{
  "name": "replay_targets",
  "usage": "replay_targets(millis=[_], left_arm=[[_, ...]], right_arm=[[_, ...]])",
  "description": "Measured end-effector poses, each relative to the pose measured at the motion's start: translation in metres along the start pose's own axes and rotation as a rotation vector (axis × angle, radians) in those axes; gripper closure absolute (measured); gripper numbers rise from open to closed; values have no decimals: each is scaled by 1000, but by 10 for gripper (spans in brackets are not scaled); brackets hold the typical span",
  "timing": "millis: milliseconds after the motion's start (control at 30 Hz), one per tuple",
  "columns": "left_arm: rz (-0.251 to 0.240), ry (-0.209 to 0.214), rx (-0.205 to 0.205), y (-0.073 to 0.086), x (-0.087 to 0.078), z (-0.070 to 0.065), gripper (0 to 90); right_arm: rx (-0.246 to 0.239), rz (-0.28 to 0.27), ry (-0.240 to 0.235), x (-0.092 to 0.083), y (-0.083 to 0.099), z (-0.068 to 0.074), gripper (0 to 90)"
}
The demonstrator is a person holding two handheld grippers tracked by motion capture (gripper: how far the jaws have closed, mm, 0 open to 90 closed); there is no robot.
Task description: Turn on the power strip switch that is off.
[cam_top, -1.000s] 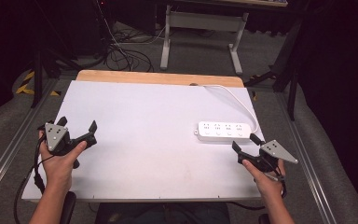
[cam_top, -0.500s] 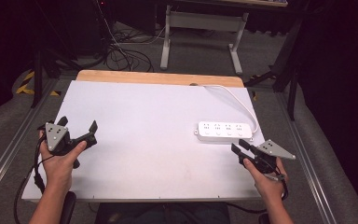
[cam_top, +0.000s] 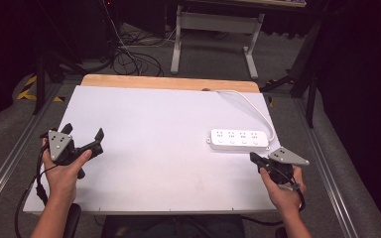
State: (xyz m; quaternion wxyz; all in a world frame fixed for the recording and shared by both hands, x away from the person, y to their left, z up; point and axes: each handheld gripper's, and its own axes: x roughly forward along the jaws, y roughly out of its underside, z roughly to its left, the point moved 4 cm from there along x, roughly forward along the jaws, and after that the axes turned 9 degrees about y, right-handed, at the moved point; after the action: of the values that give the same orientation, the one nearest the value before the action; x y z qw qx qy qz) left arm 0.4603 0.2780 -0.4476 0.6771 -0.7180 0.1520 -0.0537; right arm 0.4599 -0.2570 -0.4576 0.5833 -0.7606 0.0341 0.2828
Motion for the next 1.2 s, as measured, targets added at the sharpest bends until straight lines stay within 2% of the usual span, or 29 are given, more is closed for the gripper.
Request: replay_targets(millis=[33, 100, 300, 500, 600, 767, 833, 1200], left_arm=[[1, 0, 0, 0, 0, 0, 23], [1, 1, -2, 0, 0, 0, 25], [2, 5, -2, 0, 1, 0, 27], [6, 9, -2, 1, 1, 0, 29], [8, 11, -2, 1, 1, 0, 31], [9, 14, -2, 1, 1, 0, 32], [14, 17, -3, 1, 1, 0, 34], [21, 33, -2, 2, 2, -1, 45]], right_arm=[[17, -25, 18, -2, -3, -3, 900], [55, -44, 14, -3, -6, -5, 900], [92, -30, -9, -3, -7, -7, 900], [80, -7, 8, 3, -13, -11, 900], [89, -7, 9, 4, -15, -12, 900], [55, -6, 11, 6, -23, -10, 900], [58, -3, 10, 7, -24, -10, 900], [59, 19, 5, 27, -40, -8, 900]])
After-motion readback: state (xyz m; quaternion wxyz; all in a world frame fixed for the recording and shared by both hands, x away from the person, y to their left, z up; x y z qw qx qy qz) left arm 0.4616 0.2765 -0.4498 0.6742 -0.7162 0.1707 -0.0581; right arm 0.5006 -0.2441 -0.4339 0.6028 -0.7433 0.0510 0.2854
